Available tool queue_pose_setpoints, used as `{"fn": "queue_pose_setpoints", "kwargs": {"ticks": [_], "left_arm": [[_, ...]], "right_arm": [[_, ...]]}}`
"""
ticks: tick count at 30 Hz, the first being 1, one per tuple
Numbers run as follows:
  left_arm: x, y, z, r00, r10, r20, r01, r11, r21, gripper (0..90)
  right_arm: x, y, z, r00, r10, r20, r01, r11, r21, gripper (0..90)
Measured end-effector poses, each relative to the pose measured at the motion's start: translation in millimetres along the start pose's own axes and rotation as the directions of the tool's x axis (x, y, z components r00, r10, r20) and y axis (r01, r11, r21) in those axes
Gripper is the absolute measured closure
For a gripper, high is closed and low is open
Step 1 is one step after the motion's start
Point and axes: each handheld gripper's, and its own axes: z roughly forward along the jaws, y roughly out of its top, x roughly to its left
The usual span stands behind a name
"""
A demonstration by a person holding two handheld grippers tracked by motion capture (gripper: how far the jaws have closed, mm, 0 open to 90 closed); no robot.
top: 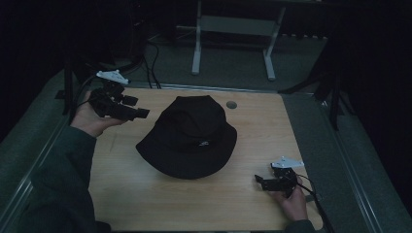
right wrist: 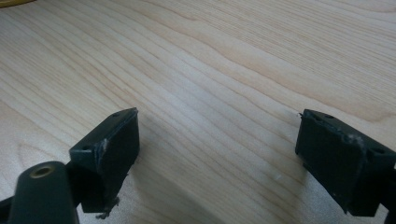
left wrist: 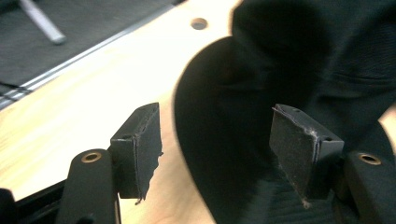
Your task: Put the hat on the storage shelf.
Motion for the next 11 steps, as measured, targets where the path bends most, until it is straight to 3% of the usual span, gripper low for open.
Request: {"fn": "queue_pose_setpoints", "kwargs": {"ticks": [5,6,7,11], "left_arm": [[11.3,-14.7,-2.1,0.9936,-0.079,-0.081,0.075,0.9956,-0.056,35.7],[13.0,-20.8,-1.0,0.9864,-0.104,-0.127,0.096,0.9931,-0.066,36.8],[13.0,-20.8,-1.0,0.9864,-0.104,-0.127,0.096,0.9931,-0.066,37.1],[12.6,-32.4,4.8,0.9709,-0.124,-0.205,0.112,0.9913,-0.069,37.0]], "right_arm": [[0.0,-0.1,0.0,1.0,0.0,0.0,0.0,1.0,0.0,13.5],[0.0,-0.1,-0.1,1.0,-0.001,0.0,0.001,1.0,0.0,13.5],[0.0,-0.1,-0.1,1.0,-0.001,0.0,0.001,1.0,0.0,13.5],[0.0,-0.2,-0.1,1.0,-0.001,0.0,0.001,1.0,0.0,13.5]]}}
